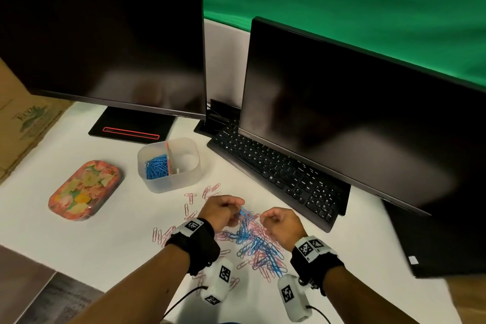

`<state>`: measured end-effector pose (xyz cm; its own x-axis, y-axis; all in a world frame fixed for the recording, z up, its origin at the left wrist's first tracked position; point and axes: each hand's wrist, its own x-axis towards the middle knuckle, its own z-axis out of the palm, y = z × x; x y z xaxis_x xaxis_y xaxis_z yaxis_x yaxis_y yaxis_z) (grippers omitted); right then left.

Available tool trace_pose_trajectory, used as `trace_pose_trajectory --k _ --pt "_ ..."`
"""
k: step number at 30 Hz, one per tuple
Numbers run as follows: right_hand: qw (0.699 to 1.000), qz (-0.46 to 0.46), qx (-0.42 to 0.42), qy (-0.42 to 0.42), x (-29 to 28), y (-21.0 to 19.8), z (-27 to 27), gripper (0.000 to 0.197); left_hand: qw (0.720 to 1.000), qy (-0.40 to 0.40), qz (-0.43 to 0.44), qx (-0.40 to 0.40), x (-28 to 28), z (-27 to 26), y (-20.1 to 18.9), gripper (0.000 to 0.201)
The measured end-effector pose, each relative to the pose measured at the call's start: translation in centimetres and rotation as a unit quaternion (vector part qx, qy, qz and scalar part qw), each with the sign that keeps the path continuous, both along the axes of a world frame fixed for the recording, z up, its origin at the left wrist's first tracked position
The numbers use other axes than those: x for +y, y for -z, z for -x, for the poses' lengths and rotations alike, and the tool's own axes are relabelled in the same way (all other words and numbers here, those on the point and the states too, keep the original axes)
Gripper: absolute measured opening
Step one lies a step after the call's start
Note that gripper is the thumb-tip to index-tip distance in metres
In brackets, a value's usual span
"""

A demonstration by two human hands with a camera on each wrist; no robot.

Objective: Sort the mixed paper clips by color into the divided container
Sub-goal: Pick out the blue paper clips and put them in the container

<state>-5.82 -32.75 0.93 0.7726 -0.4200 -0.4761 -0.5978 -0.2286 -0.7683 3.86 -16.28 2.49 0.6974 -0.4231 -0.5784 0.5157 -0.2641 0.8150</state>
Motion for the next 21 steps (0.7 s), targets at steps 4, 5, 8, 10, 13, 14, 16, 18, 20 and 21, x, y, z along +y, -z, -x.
trace_pose_trajectory --k 4,5,8,10,13,14,16,18,20,21 --pt "0.994 0.094 0.015 -0.046 0.7 -0.3 -0.2 0.015 0.999 -0.027 0.007 0.027 0.6 -0.4 0.0 0.012" --pt "0.991 0.118 0.021 -0.066 0.8 -0.5 -0.1 0.017 0.998 -0.040 0.011 0.037 0.8 -0.5 0.0 0.013" --pt "0.966 0.172 0.022 -0.192 1.5 -0.6 0.1 0.024 0.991 -0.104 0.044 0.074 1.6 -0.8 -0.1 0.014" --pt "0.932 0.223 0.017 -0.286 2.2 -0.6 0.0 0.030 0.978 -0.154 0.079 0.118 1.9 -1.1 0.0 0.018" --pt "0.878 0.285 0.017 -0.384 3.1 -0.6 -0.7 0.038 0.953 -0.209 0.118 0.187 2.0 -1.3 -0.2 0.021" --pt "0.863 0.302 0.016 -0.405 3.3 -0.6 -0.9 0.037 0.945 -0.221 0.126 0.204 2.0 -1.3 -0.3 0.020" --pt "0.849 0.320 0.019 -0.421 3.5 -0.4 -1.4 0.032 0.936 -0.233 0.137 0.225 2.1 -1.4 -0.6 0.017" --pt "0.847 0.327 0.019 -0.419 3.4 -0.3 -1.7 0.027 0.933 -0.231 0.143 0.237 2.1 -1.5 -0.7 0.015" --pt "0.853 0.328 0.017 -0.406 3.3 0.0 -1.8 0.024 0.932 -0.224 0.150 0.244 2.3 -1.5 -0.8 0.014" --pt "0.864 0.317 0.014 -0.391 3.2 0.0 -1.8 0.023 0.931 -0.222 0.154 0.246 2.3 -1.5 -0.8 0.014"
